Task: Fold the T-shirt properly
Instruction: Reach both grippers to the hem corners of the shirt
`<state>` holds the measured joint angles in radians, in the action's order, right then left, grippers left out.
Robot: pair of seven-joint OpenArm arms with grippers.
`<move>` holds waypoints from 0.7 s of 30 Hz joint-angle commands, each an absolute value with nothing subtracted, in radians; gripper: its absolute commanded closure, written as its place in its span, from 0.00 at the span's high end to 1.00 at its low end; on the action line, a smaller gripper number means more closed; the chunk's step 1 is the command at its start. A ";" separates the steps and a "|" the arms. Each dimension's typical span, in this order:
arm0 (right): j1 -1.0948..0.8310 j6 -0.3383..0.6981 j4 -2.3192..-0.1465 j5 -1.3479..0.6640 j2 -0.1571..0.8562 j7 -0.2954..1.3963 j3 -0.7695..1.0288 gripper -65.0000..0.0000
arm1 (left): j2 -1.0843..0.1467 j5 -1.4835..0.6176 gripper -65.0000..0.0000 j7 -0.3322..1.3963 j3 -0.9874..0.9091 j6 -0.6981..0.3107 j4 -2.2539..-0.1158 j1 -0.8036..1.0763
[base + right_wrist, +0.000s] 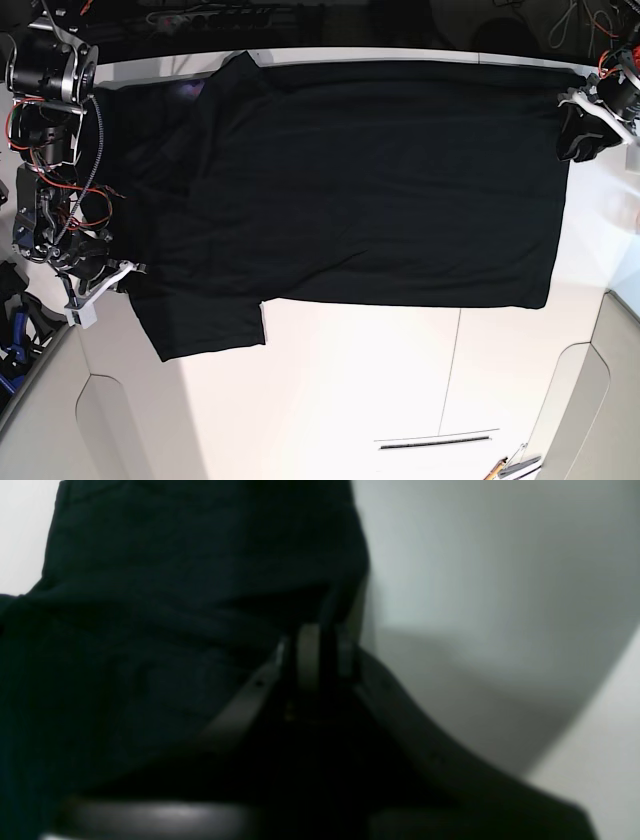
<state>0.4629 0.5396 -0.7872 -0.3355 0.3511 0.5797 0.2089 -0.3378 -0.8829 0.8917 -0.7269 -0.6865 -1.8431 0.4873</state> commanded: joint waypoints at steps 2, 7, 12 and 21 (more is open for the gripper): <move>0.486 0.542 -0.798 -0.336 0.363 0.573 0.210 0.00 | -0.352 -0.901 0.37 0.873 -0.735 -0.698 -1.859 0.457; 0.486 0.542 -0.798 -0.336 0.363 0.572 0.210 0.00 | -0.353 -0.901 0.45 0.872 -0.733 -0.698 -1.853 0.384; 0.486 0.543 -0.798 -0.336 0.363 0.572 0.210 0.00 | -0.359 -0.883 0.45 0.855 -0.720 -0.683 -1.797 0.289; 0.486 0.543 -0.798 -0.341 0.363 0.572 0.210 0.00 | -0.447 -0.706 0.45 0.754 -0.505 -0.606 -1.510 0.040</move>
<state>0.4629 0.5396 -0.7868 -0.3378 0.3492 0.5781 0.2089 -0.4236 -0.6849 0.7803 -0.4980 -0.6041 -1.4929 0.0536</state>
